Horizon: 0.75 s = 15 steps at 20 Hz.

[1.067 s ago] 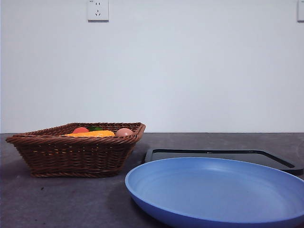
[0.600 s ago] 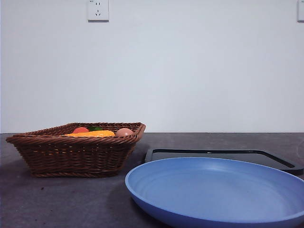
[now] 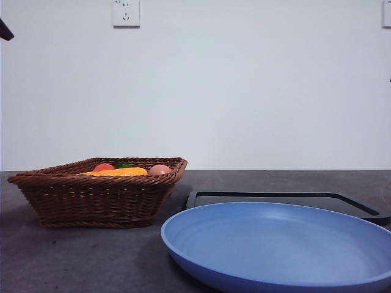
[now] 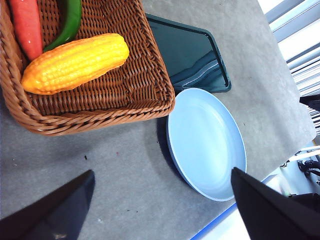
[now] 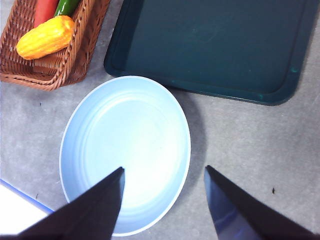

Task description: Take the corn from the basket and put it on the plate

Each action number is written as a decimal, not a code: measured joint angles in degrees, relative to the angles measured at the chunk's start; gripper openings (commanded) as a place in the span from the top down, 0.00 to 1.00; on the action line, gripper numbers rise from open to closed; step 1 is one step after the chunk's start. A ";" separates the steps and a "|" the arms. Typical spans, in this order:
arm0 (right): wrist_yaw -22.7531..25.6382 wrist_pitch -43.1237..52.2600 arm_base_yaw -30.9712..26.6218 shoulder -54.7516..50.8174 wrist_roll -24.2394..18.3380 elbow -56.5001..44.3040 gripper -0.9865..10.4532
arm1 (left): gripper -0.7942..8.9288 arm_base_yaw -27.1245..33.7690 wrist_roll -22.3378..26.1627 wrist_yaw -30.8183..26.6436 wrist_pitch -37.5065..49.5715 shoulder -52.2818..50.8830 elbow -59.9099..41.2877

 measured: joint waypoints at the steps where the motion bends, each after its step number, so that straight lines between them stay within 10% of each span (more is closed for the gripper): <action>1: 0.02 0.00 0.02 0.04 0.00 0.00 0.68 | 0.45 0.00 0.00 0.00 0.02 0.00 0.00; 15: 4.96 8.98 8.59 24.35 0.11 0.00 0.68 | 0.45 0.00 -0.28 0.07 0.72 0.00 0.00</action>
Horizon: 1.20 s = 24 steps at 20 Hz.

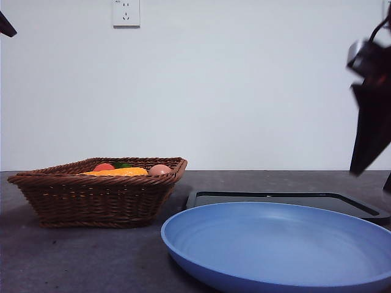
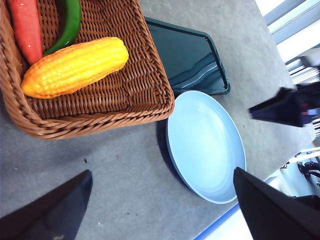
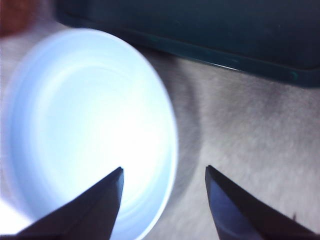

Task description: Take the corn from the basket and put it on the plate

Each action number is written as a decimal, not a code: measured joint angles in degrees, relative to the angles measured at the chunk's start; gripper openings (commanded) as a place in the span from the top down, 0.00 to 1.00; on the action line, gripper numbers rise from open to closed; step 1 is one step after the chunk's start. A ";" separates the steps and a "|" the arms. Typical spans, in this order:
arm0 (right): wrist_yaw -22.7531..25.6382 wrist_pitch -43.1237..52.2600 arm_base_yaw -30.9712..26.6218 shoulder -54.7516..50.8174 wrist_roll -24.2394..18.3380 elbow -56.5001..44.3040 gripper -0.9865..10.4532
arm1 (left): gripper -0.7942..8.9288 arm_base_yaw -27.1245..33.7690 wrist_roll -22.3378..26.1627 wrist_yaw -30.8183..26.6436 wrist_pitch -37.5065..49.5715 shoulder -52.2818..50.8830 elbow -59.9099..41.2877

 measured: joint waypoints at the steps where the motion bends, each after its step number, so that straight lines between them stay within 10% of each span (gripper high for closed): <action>1: 0.48 0.94 0.48 1.84 0.00 0.00 0.68 | 0.45 0.00 0.00 0.00 0.00 0.00 0.00; 18: 0.81 7.41 5.20 12.59 -0.04 0.11 0.91 | 0.45 0.00 0.11 -0.02 0.07 0.02 0.00; 24: 0.79 -0.35 4.83 6.51 -0.24 5.66 0.91 | 0.45 -4.94 4.61 -8.81 0.22 4.74 5.57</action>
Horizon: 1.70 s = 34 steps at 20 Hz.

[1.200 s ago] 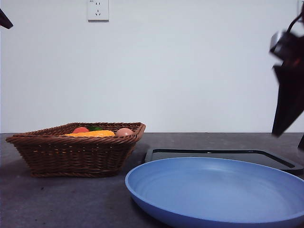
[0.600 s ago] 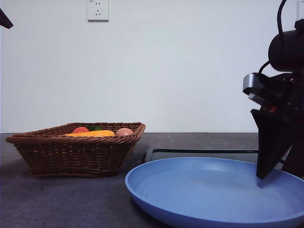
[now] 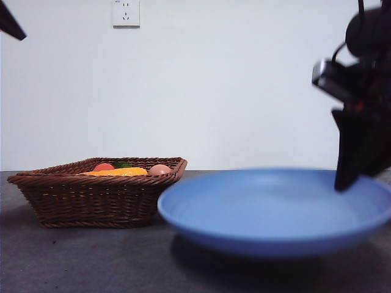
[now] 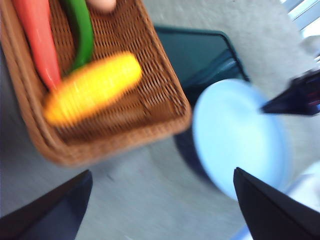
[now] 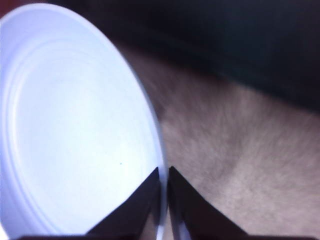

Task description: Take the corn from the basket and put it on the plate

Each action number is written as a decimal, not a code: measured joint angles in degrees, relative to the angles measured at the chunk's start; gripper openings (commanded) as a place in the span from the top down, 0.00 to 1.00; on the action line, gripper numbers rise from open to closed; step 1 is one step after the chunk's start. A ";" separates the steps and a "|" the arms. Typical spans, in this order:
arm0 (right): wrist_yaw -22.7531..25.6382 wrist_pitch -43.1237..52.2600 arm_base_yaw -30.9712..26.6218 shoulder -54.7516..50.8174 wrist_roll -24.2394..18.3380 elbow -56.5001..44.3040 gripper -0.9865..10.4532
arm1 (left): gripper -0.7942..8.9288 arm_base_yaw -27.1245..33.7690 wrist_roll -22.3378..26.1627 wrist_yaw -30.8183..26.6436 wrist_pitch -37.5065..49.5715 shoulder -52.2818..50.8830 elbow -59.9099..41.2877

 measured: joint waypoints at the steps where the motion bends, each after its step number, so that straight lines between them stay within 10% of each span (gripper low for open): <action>1: 0.07 -0.92 -0.04 -1.49 -0.02 0.83 0.91 | 0.45 -1.36 1.49 -2.29 0.09 1.68 1.66; 13: -0.70 -7.50 -3.34 -14.67 -2.89 2.56 0.91 | 0.45 -16.55 22.03 -27.21 2.58 34.71 20.11; 34: -1.31 -6.93 -4.46 -15.91 -3.80 2.56 0.91 | 0.53 -19.17 26.75 -27.36 6.29 56.24 26.36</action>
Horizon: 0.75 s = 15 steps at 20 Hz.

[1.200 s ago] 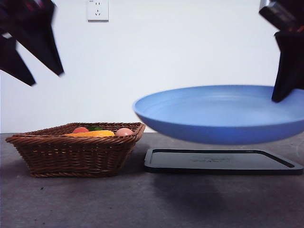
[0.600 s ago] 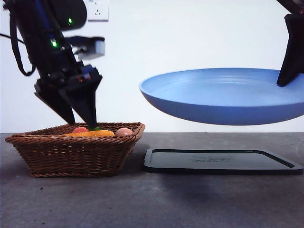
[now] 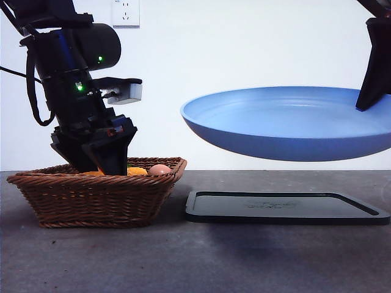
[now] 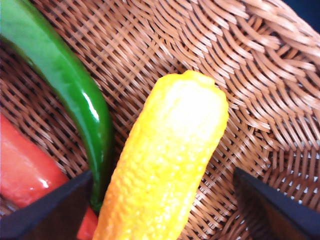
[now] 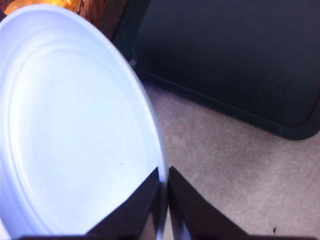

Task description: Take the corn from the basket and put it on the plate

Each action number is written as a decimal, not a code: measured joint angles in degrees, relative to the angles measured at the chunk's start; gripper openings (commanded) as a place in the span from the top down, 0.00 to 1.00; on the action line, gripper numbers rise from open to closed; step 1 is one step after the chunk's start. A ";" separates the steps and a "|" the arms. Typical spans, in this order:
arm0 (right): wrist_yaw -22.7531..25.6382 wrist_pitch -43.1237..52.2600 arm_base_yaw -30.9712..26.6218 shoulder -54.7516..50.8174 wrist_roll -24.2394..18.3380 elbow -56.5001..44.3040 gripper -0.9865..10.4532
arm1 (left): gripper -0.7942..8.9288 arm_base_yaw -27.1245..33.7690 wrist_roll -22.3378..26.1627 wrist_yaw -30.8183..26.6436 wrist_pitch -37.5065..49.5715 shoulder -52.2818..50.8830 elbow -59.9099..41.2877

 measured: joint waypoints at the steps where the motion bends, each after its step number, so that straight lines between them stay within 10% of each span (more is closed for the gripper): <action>1: 0.00 0.00 0.00 0.00 -0.04 0.00 0.91 | 0.55 0.00 0.00 0.00 0.02 0.55 0.00; 6: 0.02 0.00 0.00 -0.02 -0.11 0.00 0.91 | 0.72 -0.48 -0.09 0.00 -0.02 2.10 0.04; 15: 0.02 0.00 0.00 -0.02 -0.22 0.00 0.91 | 0.74 -0.70 -1.25 -0.26 -7.45 0.48 5.81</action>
